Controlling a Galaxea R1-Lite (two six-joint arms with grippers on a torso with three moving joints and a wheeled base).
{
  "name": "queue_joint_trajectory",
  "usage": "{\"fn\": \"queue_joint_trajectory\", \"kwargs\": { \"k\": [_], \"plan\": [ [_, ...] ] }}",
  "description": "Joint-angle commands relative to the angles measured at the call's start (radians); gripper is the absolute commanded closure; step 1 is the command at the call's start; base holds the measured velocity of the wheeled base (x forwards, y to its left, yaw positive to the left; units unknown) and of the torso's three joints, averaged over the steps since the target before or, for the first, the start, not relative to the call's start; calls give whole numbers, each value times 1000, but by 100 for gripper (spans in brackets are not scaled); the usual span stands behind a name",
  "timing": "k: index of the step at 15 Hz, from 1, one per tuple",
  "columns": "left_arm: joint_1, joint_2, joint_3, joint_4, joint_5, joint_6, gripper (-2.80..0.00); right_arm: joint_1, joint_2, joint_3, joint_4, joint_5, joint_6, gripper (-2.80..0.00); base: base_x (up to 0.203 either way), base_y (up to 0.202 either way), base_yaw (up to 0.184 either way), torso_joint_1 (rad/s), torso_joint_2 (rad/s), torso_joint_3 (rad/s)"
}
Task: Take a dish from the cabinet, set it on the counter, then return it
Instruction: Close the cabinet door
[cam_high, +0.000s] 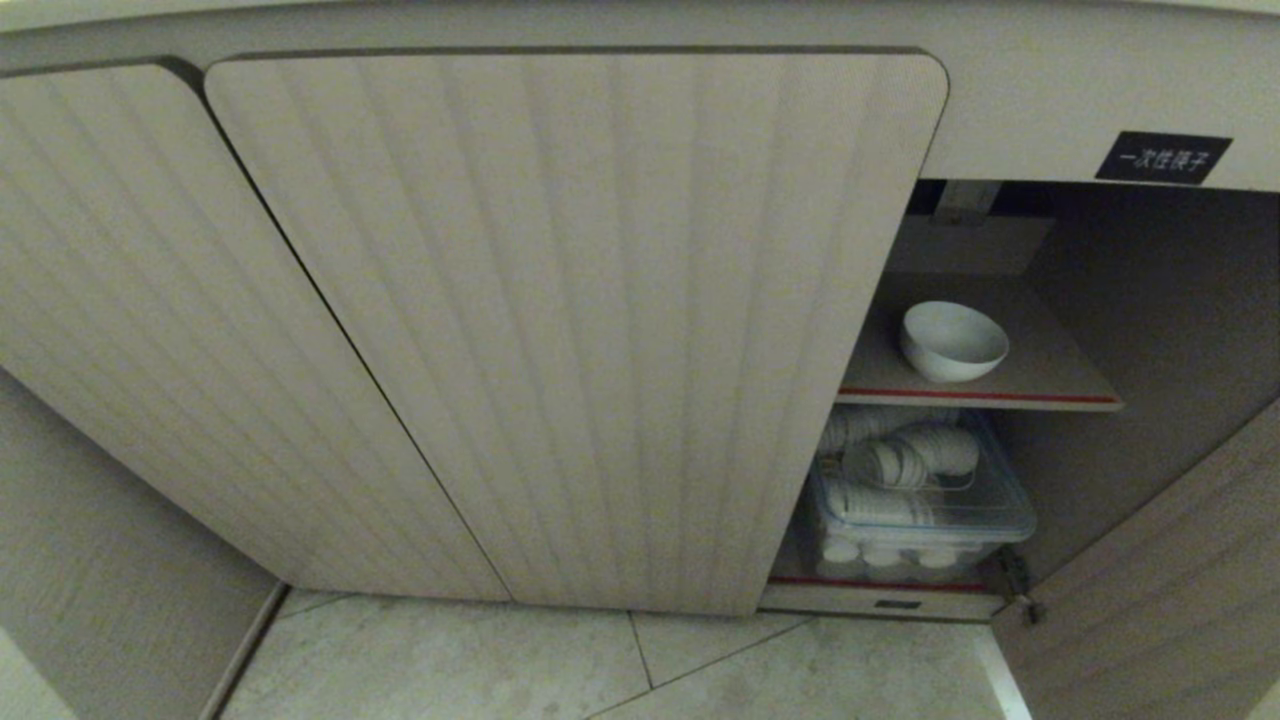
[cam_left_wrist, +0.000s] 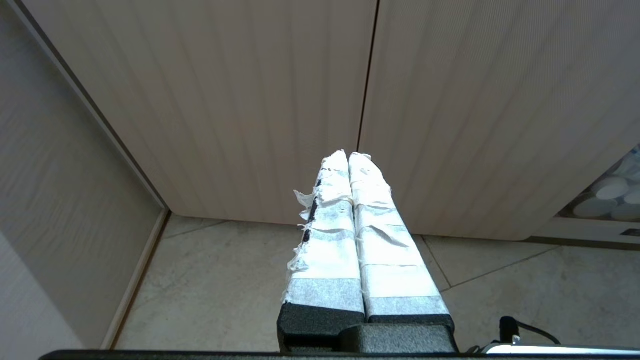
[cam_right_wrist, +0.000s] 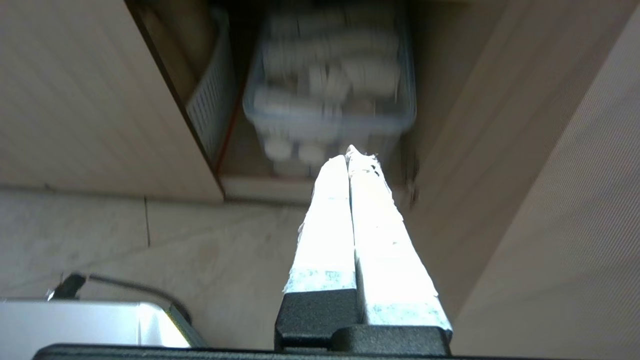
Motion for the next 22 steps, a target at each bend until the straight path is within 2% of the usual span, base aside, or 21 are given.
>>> {"fn": "queue_joint_trajectory", "kwargs": {
  "k": [1,15,19,22],
  "plan": [
    [0,0,0,-1,0,-1,0,1,-56,0,0,3,7,0,0,0,0,0,0,0],
    [0,0,0,-1,1,-1,0,0,-56,0,0,3,4,0,0,0,0,0,0,0],
    [0,0,0,-1,1,-1,0,0,-56,0,0,-2,51,0,0,0,0,0,0,0],
    [0,0,0,-1,1,-1,0,0,-56,0,0,-5,56,0,0,0,0,0,0,0]
  ]
}}
